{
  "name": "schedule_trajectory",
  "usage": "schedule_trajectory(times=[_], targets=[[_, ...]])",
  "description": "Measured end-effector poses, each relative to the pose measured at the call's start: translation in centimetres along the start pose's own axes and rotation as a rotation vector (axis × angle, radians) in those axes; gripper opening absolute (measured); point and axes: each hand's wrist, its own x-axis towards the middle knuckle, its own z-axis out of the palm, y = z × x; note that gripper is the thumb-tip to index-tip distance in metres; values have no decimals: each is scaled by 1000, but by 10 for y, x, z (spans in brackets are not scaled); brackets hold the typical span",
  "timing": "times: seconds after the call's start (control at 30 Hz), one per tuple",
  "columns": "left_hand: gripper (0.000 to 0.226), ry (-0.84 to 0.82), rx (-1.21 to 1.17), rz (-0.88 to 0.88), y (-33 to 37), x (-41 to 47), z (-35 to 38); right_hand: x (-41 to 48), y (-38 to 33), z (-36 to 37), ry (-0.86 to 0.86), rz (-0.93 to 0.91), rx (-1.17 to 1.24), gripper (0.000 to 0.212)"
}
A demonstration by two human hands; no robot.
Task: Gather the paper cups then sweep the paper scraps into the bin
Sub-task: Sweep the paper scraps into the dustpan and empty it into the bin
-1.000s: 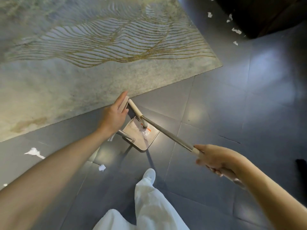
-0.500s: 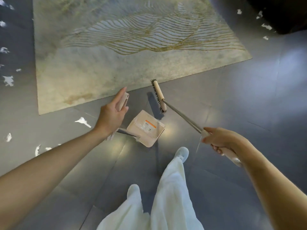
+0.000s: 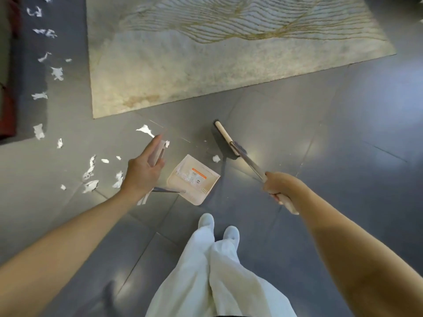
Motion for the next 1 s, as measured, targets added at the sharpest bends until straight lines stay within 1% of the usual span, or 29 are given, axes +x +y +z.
schedule_trajectory(times=[0.23,0.33,0.4,0.47,0.53,0.63,0.73,0.8,0.9,0.93,1.0], targets=[[62,42,68,-14,-5,3,16,-21,4,39,-117,-22,-85,37],[61,44,98,-8,2,8,20,-38,4,52,-221,-83,-89,41],[61,55,126,-1,0,7,19,-48,5,51,-252,-106,-117,39],[61,80,130,-29,-7,4,14,-55,7,42,-233,-132,-148,37],[63,141,99,-75,-15,-1,6,-63,3,30,-205,-165,-189,35],[66,237,59,-87,-23,-16,-9,-69,-15,14,-188,-209,-249,43],[68,309,23,-83,-33,-32,-29,-62,-49,1,-153,-251,-305,51],[68,355,6,-106,-43,-37,-43,-53,-76,-5,-120,-273,-316,47],[69,409,-36,-136,-56,-40,-62,-43,-120,-3,-76,-301,-381,30],[68,428,-58,-144,-59,-39,-66,-40,-135,-1,-62,-302,-404,29],[65,473,-112,-156,-72,-37,-76,-31,-171,8,-32,-308,-494,36]])
